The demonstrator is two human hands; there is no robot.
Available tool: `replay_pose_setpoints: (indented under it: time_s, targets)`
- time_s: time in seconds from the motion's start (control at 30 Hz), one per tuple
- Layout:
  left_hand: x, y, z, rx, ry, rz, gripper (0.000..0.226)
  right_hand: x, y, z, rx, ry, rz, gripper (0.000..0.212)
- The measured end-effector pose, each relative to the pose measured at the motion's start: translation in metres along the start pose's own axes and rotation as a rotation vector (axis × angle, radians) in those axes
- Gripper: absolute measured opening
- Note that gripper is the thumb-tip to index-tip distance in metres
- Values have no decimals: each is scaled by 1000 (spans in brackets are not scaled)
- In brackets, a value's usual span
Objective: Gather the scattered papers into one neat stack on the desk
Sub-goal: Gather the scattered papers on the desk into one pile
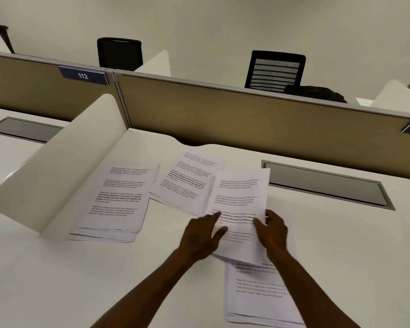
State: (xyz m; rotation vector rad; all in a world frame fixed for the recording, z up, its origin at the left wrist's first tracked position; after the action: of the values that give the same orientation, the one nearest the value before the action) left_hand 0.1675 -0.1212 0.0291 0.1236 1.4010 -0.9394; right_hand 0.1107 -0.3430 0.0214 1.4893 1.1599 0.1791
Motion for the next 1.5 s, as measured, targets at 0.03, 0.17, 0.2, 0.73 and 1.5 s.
replay_pose_setpoints:
  time_s: [0.03,0.17,0.2,0.73,1.5]
  targets:
    - [-2,12,4,-44,8,1,62,-15,-8,4,23,2,19,39]
    - [-6,70,12,-252,60,58,59,-64,-41,12,26,7,-90,38]
    - [-5,81,14,-282,83,84,59,-72,-48,11,11,0,-143,37]
    - [13,99,28,-349,203,312,62,-73,-53,-19,-164,-249,-428,69]
    - [-17,35,-46,-138,-215,175,34,162,16,-29,249,526,120,64]
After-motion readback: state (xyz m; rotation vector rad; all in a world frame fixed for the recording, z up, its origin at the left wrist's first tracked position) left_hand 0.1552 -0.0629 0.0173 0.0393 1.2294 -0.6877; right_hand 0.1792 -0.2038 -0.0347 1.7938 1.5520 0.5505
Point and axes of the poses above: each hand's wrist, its own z-axis towards the middle knuckle, its own x-axis out of the palm, y = z × x, the point moved 10 cm from there along z, towards the middle knuckle, and after that the axes turned 8 degrees about x, right-handed, at the moved point
